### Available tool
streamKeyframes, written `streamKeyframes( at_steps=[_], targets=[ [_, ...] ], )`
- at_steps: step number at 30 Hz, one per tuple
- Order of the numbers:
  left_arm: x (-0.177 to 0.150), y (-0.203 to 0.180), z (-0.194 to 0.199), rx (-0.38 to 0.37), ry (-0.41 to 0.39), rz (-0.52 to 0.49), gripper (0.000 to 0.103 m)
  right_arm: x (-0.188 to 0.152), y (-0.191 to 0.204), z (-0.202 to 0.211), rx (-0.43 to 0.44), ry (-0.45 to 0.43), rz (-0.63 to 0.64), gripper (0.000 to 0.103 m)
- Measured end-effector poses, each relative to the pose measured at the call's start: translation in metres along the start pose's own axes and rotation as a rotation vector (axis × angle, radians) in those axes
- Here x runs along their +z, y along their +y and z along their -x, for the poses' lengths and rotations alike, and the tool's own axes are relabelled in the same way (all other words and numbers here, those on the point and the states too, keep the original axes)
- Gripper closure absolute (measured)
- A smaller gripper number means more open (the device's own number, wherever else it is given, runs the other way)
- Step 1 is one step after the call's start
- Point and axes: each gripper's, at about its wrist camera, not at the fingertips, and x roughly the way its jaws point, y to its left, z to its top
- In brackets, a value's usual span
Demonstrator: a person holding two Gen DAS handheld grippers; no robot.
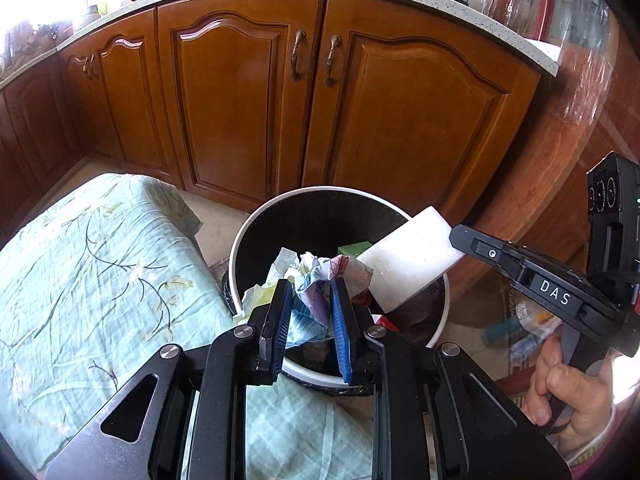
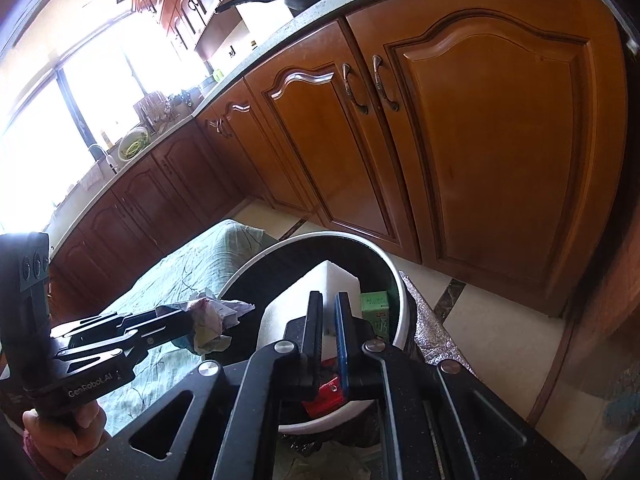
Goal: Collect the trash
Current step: 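Carry both items over the bin and open both tools to drop them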
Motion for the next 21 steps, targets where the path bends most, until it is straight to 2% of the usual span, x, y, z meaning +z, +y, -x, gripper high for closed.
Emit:
streamKeyframes(
  at_steps=[16,18,21],
  targets=[
    [0.004,-0.012,-0.024,0.027,0.056,-0.049,0.084,0.006,0.003,-0.018,-0.033,0.059,0.027,0.1],
    [0.005,-0.012,-0.027,0.024,0.066,-0.05,0.082,0.006,0.0,-0.02,-0.032,0.058,0.014,0.095],
    [0.006,-0.012,-0.028,0.025,0.073,-0.046,0.079,0.007,-0.004,-0.02,-0.025,0.061,-0.017,0.093]
  ],
)
